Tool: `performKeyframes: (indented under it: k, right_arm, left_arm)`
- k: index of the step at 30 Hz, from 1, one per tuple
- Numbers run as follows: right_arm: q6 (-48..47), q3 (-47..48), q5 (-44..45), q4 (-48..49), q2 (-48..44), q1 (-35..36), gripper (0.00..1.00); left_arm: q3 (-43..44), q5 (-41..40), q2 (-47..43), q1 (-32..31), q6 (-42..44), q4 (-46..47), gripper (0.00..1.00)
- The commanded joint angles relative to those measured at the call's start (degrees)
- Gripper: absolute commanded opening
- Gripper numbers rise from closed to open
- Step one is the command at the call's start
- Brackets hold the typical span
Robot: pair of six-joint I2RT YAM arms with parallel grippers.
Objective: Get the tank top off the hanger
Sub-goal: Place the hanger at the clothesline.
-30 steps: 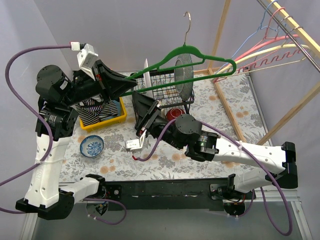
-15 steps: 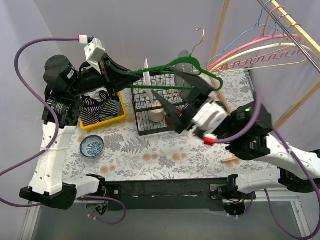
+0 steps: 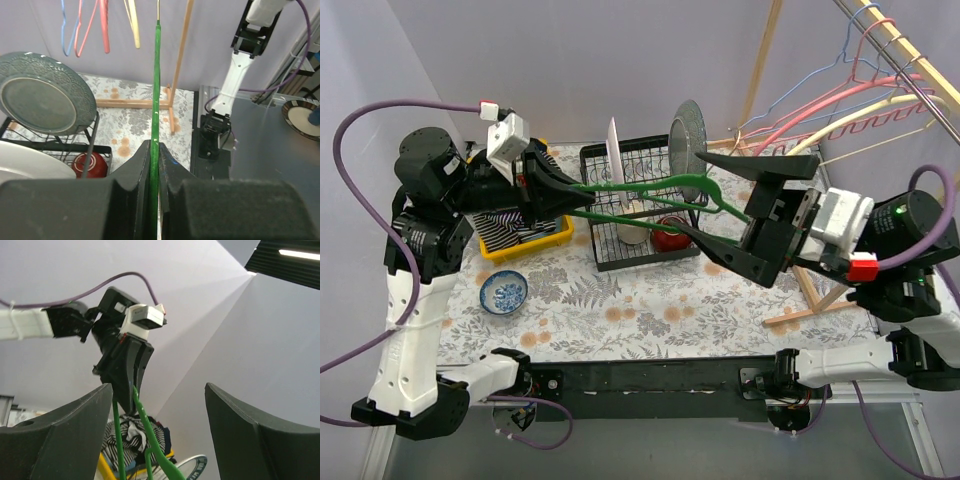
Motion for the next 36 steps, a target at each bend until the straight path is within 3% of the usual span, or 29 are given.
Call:
performKeyframes:
  k: [1,6,8,12,18,22,27,30,31,34,36]
  right_arm:
    - [-3.03,4.55,-4.12,-15.5,-4.1,0.22,0.81]
    - [-7.17,1.48,6.4,-22.99,-8.41,0.22,0.79]
    - [-7.96,3.22,7.39,-31.12,-6.76,0.22,0.78]
    - [-11.47,4.03,10.91,-38.28,-6.04,0.22,0.76]
    - [-18.84,1.21,10.83,-38.91,-9.21,0.22,0.75]
    - [-21.58,4.81,11.52,-45.39,-5.61,0.22,0.74]
    - [-24.13,6.75,13.89,-45.59,-3.32,0.22,0.69]
    - [-24.22,7.54,15.56,-45.68,-2.79,0.22,0.61]
    - [-24.05,7.8,15.92,-45.59,-2.7,0.22,0.51]
    - [-23.35,8.16,16.8,-44.98,-2.7,0.22,0.37]
    - [-22.03,8.25,17.41,-44.28,-2.79,0.22,0.34]
  left_arm:
    - [3.5,5.41,-1.82,0.08,6.53,-10.39,0.0]
    - [2.36,5.25,-3.05,0.08,12.07,-16.03,0.0]
    - [0.78,5.51,-3.84,0.17,14.18,-18.5,0.0]
    - [-2.73,4.37,-6.48,0.17,15.41,-19.03,0.0]
    - [-3.27,5.24,-8.24,0.17,17.09,-20.26,0.0]
    - [-2.3,5.86,-7.8,0.08,17.35,-20.87,0.0]
    - [-2.82,5.6,-8.07,0.08,17.7,-20.87,0.0]
    - [-3.18,4.55,-7.98,0.17,17.52,-20.44,0.0]
    - [-3.53,4.2,-7.98,0.17,17.44,-20.26,0.0]
    - [-3.53,2.96,-7.89,0.08,17.52,-20.0,0.0]
    - [-3.35,1.82,-7.89,0.08,17.44,-19.91,0.0]
